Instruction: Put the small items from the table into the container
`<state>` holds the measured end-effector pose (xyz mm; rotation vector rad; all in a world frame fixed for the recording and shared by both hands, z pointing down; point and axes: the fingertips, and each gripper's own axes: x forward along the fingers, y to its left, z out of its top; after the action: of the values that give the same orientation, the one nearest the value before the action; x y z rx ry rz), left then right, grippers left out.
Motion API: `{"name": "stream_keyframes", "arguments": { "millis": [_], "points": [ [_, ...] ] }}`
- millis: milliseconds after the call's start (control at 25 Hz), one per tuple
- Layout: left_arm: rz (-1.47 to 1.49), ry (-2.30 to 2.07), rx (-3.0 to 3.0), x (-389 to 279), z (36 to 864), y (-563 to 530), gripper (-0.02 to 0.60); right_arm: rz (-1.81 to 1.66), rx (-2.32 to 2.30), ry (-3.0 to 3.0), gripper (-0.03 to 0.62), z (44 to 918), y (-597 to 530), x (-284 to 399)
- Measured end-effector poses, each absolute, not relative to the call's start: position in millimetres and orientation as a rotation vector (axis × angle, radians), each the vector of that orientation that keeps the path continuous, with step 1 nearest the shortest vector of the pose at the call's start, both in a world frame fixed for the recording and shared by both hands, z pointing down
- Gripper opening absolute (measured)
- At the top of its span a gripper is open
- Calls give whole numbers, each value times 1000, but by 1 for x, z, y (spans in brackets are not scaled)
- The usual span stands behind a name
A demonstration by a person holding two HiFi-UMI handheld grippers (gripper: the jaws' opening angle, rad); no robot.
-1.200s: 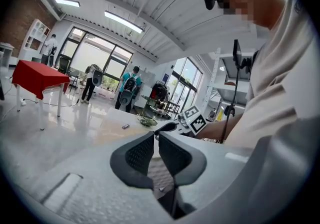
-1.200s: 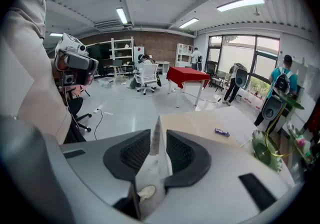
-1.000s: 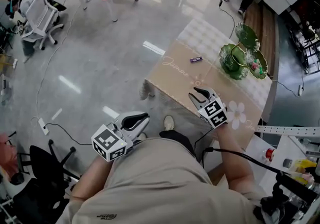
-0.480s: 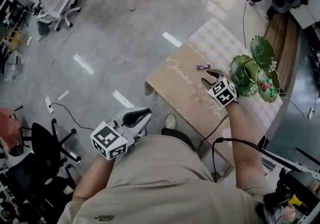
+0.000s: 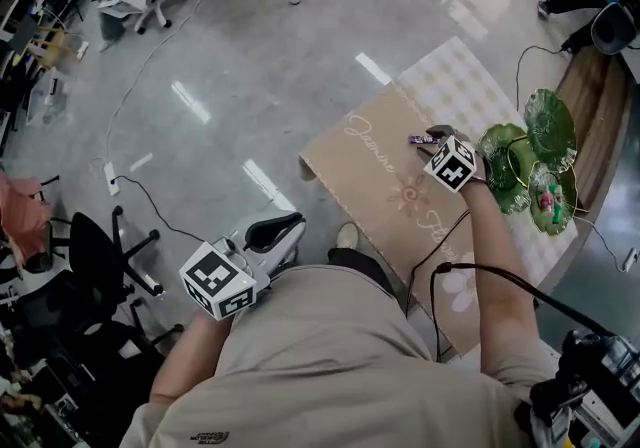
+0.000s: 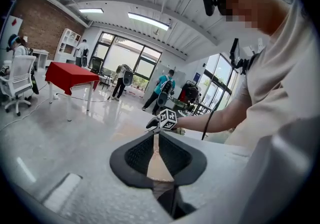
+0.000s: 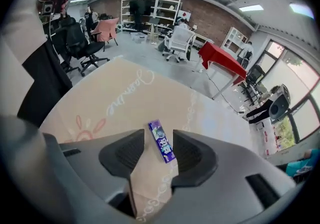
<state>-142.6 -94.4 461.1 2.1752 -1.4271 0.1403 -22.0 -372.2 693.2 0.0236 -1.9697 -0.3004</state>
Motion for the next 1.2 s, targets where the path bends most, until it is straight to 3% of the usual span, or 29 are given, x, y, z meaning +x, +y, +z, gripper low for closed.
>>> {"name": "stream_keyframes", "arguments": {
  "millis": [440,600,800,1200],
  "points": [
    [134,-1486,2124,-146,464,-98,20,-226,-127,-1876,172,722,-383,-27],
    [141,-1490,2122,-149,463,-97,20,-160,-138,-1899,135,722,-380,-29],
    [157,-1483,2141,-150,462,-98,20,-124,-83,-1932,98,724,-378,-26],
    [186,-1431,2230,-152,455,-87,20,-8,116,-2001,94,706,-361,-12]
  ]
}}
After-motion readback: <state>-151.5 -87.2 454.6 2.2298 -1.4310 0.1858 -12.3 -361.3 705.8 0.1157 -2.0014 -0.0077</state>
